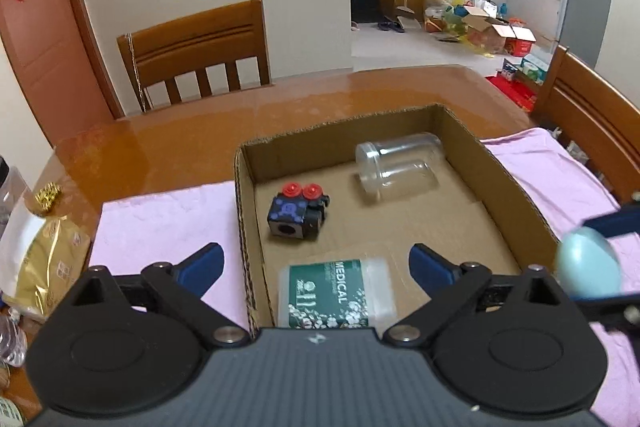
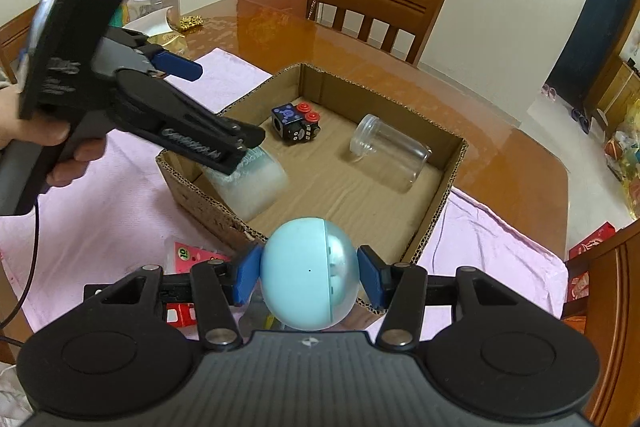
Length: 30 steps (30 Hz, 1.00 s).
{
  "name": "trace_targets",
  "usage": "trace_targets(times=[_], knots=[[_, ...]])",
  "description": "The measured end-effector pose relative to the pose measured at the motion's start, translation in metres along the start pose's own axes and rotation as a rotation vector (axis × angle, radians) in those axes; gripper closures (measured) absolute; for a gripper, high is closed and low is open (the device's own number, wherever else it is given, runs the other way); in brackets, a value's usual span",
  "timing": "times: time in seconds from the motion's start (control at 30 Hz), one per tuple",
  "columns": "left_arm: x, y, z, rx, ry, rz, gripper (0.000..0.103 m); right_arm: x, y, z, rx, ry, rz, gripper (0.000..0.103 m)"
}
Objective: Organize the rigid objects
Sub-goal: 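Carry the MEDICAL bottle into the box and release it with the left tool, then place the blue case in the box with the right tool, then return toward the table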
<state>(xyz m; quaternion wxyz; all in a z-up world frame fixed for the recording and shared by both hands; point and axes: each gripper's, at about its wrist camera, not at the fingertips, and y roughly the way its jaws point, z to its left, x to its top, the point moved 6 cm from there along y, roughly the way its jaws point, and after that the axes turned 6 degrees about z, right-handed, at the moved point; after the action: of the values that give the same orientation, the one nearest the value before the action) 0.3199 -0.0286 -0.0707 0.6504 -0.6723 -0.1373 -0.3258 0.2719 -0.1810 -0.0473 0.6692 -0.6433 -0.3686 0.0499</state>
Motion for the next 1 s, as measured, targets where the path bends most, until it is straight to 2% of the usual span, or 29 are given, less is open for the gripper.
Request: trace_targets(times=[0.13,0.23,0.33,0.53,0.67,1.0], knots=[[-0.013,-0.007,0.007,0.033,0.002,0.045,0.004,0.005,0.010,-0.003,0.002,-0.003,0.008,0.046],[-0.026,-0.017,0.014,0.030,-0.023,0.073,0.004,0.012,0.017,-0.007,0.005,-0.001,0.012,0.046],[-0.039,-0.030,0.021,0.033,-0.063,0.080,0.004,0.019,0.023,-0.013,0.010,0.008,0.016,0.045],[-0.055,-0.047,0.037,0.115,-0.093,0.078,0.004,0.040,0.041,-0.029,0.022,0.042,0.033,0.045],[-0.065,-0.050,0.050,0.128,-0.130,0.096,0.004,0.052,0.062,-0.041,0.031,0.065,0.058,0.045],[-0.082,-0.053,0.066,0.164,-0.169,0.128,0.004,0.071,0.110,-0.061,-0.020,0.086,0.104,0.045]])
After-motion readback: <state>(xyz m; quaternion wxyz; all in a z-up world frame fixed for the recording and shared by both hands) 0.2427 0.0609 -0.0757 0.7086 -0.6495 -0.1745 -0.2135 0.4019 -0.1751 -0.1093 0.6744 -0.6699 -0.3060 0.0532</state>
